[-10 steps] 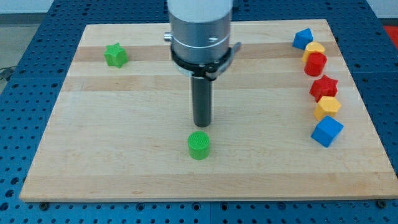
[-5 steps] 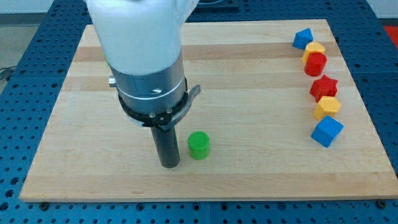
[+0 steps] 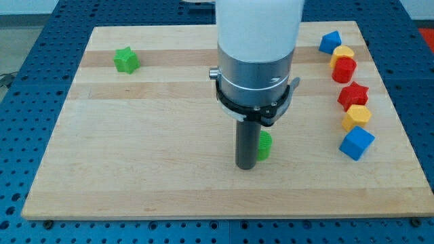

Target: Slide the green circle into the blue cube

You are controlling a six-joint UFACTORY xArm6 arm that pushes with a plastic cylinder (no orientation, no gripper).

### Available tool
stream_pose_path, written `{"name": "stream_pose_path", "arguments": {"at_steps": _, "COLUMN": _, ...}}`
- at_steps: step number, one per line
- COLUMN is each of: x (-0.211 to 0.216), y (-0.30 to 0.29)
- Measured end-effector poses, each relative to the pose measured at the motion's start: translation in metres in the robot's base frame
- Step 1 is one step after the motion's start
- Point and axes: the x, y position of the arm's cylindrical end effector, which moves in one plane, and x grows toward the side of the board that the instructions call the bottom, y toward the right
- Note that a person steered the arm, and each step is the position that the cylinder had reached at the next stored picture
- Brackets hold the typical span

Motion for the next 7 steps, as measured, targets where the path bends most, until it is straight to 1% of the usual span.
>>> {"name": "stream_pose_path", "arguments": {"at_steps": 1, "x": 0.0, "y": -0.01}}
{"name": "stream_pose_path", "arguments": {"at_steps": 2, "x": -0.008, "y": -0.035}}
{"name": "stream_pose_path", "arguments": {"at_steps": 3, "x": -0.028, "y": -0.015}}
{"name": "stream_pose_path", "arguments": {"at_steps": 4, "x": -0.029, "y": 0.006}}
{"name": "stream_pose_path", "arguments": {"at_steps": 5, "x": -0.02, "y": 0.01}}
{"name": "stream_pose_path", "arguments": {"at_steps": 7, "x": -0.012, "y": 0.084}}
